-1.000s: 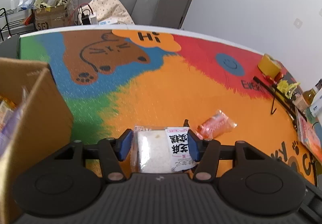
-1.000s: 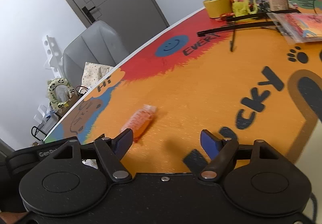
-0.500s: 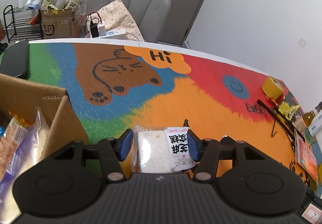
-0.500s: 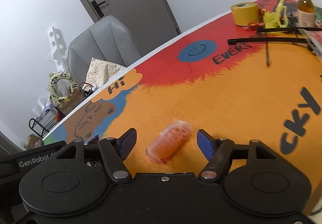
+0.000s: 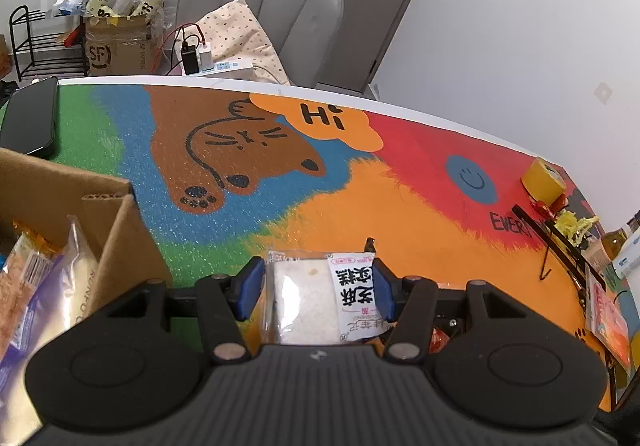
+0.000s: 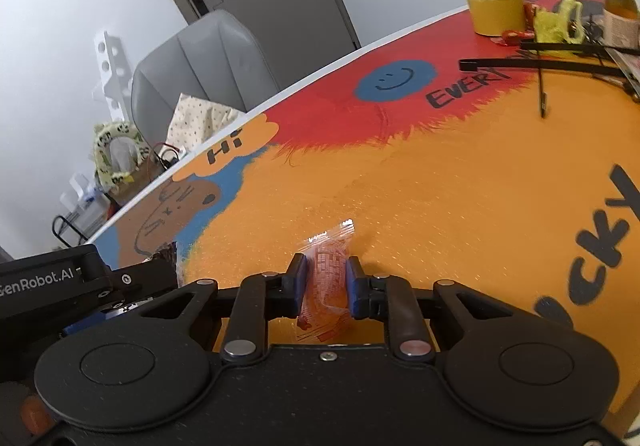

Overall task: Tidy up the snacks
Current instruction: 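Grasp the white bread pack with the left gripper while the right grasps the orange jelly pack, then carry both held snacks over the cardboard box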

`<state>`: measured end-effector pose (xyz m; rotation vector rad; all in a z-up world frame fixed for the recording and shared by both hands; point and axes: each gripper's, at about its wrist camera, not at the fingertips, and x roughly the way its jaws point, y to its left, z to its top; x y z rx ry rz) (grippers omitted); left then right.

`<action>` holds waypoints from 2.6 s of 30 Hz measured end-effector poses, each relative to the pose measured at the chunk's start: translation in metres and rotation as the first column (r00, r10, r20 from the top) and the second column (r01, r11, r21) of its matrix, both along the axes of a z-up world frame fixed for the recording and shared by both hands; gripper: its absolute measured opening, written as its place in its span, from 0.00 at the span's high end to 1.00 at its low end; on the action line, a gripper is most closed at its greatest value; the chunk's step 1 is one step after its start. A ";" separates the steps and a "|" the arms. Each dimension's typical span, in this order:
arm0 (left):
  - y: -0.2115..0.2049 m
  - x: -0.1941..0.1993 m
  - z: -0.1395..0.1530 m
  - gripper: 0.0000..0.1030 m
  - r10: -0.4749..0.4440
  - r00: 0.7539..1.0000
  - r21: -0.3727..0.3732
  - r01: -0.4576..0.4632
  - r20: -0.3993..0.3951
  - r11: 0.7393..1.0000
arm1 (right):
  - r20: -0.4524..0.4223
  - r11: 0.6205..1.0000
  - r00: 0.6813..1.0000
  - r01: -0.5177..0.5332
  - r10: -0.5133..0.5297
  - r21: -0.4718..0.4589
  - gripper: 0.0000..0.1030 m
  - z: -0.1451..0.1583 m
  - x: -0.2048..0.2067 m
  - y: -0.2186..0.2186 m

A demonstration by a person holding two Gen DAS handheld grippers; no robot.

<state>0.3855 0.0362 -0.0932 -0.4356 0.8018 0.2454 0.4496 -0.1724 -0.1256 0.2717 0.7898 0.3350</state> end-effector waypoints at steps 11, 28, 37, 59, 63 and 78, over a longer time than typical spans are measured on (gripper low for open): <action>-0.014 -0.024 0.018 0.47 -0.074 0.997 -0.007 0.074 0.009 0.997 | 0.032 0.999 0.999 0.012 -0.014 0.040 0.82 0.022 -0.033 -0.026; -0.014 -0.069 0.064 0.47 -0.173 0.982 0.007 0.173 0.070 0.985 | 0.106 0.997 0.994 -0.036 0.029 0.066 0.82 0.067 -0.078 -0.027; -0.003 -0.096 0.084 0.47 -0.181 0.978 0.005 0.181 0.107 0.983 | 0.152 0.995 0.986 -0.078 0.067 0.066 0.82 0.090 -0.100 -0.010; 0.069 -0.165 0.104 0.47 -0.144 0.980 0.050 0.139 0.135 0.989 | 0.192 0.976 0.960 -0.214 0.204 0.031 0.82 0.114 -0.151 0.050; 0.084 -0.174 0.099 0.47 -0.130 0.984 0.048 0.125 0.124 0.991 | 0.192 0.971 0.954 -0.240 0.231 0.022 0.82 0.116 -0.159 0.062; 0.122 -0.202 0.077 0.41 -0.119 0.992 0.043 0.118 0.039 0.992 | 0.162 0.948 0.935 -0.319 0.315 0.003 0.82 0.108 -0.183 0.106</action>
